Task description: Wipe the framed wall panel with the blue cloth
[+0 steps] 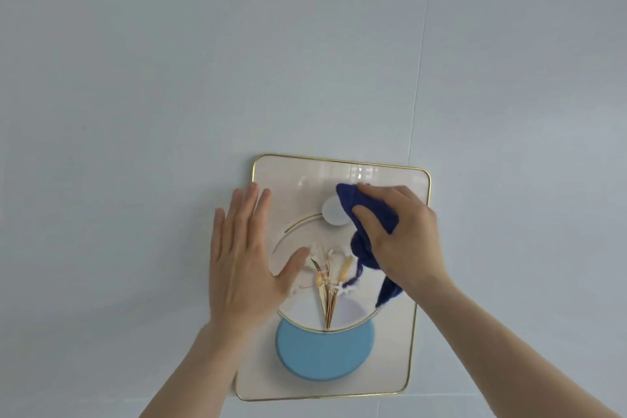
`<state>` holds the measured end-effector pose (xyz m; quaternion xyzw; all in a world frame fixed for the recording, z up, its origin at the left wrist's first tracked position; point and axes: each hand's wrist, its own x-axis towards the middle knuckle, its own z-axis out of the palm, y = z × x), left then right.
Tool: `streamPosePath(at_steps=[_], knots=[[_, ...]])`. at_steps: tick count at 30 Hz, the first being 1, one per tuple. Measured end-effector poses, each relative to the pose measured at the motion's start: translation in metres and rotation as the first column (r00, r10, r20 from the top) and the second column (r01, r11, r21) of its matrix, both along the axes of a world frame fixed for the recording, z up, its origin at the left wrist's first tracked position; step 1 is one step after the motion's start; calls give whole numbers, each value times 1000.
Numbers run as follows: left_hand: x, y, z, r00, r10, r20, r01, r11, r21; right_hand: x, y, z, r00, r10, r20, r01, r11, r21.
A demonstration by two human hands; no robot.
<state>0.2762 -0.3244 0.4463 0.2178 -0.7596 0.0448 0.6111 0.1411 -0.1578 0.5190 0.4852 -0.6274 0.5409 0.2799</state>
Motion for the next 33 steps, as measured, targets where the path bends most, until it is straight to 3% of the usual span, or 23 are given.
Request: streamPosePath(at_steps=[4,9,14,20,23,28,33], knots=[[3,-30,-1,996,15,93,-21,998,66,19,-48,18,972,-76,-224,38,985,-168],[-2,-51,-9,989,15,149,-26,997,72,8,-102,14,851,-328,-409,234,936,-264],[-7,-62,-15,992,24,126,-29,999,35,0,-131,-8,876,-240,-419,116,947,-301],[-8,-63,-16,992,62,113,-63,998,4,0,-141,-28,754,-97,-650,-16,986,-167],[-7,-62,-15,990,65,127,-67,998,15,-1,-136,-29,726,-98,-681,-1,990,-144],[-6,-60,-14,987,90,134,-93,995,19,-13,-120,-46,585,-43,-810,59,998,-11],[-4,-61,-14,981,96,166,-97,995,3,-18,-114,-44,528,-44,-848,102,995,11]])
